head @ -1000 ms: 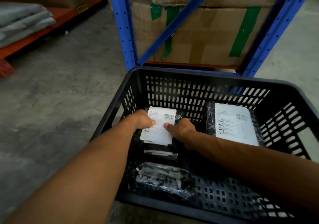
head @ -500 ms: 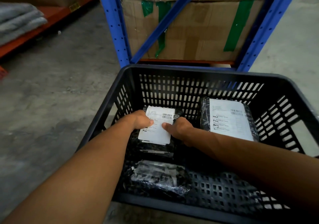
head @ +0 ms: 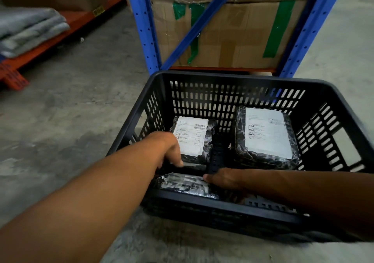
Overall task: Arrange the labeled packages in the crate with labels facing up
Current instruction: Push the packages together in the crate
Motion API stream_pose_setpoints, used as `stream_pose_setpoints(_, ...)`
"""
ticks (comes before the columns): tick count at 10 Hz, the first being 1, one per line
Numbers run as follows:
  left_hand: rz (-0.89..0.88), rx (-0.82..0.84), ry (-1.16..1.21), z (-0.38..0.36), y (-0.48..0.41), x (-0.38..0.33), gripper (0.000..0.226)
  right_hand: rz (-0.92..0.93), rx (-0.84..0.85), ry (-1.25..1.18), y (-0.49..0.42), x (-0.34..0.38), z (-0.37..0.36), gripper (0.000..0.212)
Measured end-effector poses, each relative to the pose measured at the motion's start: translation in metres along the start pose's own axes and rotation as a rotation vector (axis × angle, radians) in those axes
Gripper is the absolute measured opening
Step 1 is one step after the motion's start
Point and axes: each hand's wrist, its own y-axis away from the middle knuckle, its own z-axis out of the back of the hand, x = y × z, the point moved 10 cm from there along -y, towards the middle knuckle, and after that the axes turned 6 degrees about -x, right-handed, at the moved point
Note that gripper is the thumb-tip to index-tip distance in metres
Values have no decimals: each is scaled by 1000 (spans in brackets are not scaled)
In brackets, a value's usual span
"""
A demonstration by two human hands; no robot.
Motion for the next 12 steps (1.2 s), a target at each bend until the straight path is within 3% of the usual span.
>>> stream_pose_setpoints(1,-72,284,-8,-47,8,-21,72,-37,97,-96,6,1,-11,33)
stream_pose_setpoints(2,-31,371,137,-33,26,-15,51,-137,326,-120,21,4,-8,35)
stream_pose_setpoints(3,-170,427,338,14,53,-11,55,-105,477,-172,36,16,37,46)
stream_pose_setpoints(4,-500,371,852,84,79,-18,78,19,426,-408,50,30,108,91)
stream_pose_setpoints(5,-759,202,1305,146,84,-17,59,207,359,-771,62,49,169,105)
stream_pose_setpoints(6,-694,-107,1297,159,64,-25,47,308,179,-928,66,56,210,111)
stream_pose_setpoints(7,-593,-95,1406,156,46,-46,47,326,3,-803,64,53,213,86)
stream_pose_setpoints(8,-543,41,1349,146,36,-62,61,296,-116,-538,54,44,191,57)
stream_pose_setpoints(9,-544,152,1151,123,40,-62,49,210,-148,-516,38,31,168,54)
stream_pose_setpoints(10,-479,143,1016,107,37,-46,45,203,-163,-511,28,30,157,64)
stream_pose_setpoints(12,-381,11,934,106,31,-34,51,189,-260,-572,22,50,152,46)
